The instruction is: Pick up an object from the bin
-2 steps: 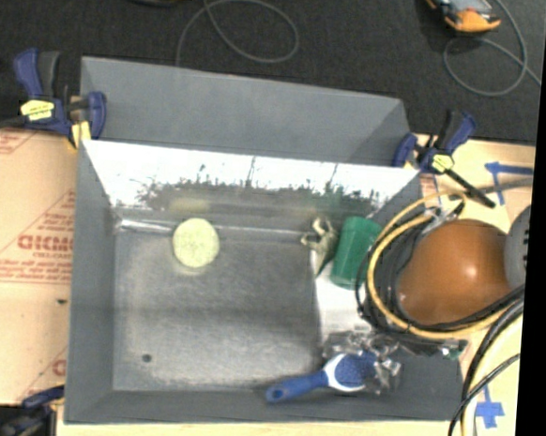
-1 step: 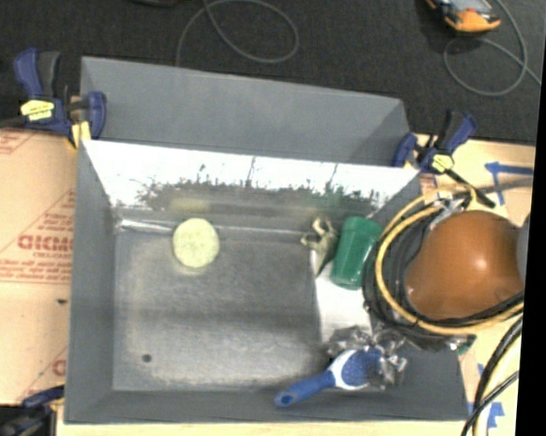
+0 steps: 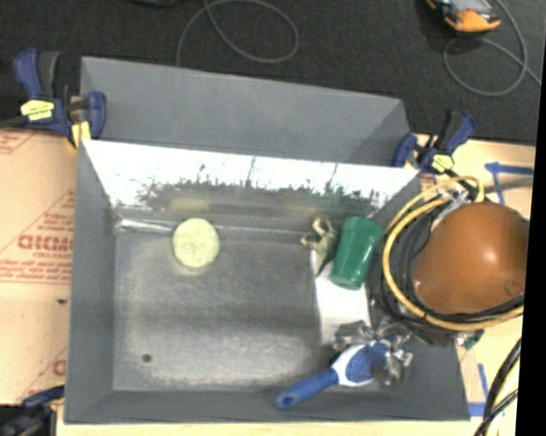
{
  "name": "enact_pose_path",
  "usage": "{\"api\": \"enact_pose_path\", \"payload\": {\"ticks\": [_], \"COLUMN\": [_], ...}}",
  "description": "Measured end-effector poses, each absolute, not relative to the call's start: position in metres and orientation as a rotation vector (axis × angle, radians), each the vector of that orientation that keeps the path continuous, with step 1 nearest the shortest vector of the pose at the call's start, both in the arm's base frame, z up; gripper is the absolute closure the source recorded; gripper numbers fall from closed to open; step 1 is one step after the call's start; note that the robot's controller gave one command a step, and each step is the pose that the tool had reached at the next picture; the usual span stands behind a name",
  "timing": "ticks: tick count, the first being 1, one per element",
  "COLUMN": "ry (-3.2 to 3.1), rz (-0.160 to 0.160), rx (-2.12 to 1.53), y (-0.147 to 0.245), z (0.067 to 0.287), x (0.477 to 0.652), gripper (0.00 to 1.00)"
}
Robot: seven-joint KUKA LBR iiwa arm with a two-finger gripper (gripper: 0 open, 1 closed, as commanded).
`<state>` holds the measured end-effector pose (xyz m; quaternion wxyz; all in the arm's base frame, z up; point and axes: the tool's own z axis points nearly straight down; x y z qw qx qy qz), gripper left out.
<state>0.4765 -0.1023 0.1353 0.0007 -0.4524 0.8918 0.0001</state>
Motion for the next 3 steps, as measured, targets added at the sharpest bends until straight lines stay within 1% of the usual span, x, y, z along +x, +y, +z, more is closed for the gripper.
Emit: {"api": "enact_pose_path", "payload": {"ticks": [1, 3], "ry": [2.799, 2.8], "rz": [-0.003, -0.003], "rx": [-1.418, -1.416], "y": [-0.103, -0.103], "z": [0.149, 0.164], "x": [0.477, 0.477], "gripper": [1.0, 1.0]}}
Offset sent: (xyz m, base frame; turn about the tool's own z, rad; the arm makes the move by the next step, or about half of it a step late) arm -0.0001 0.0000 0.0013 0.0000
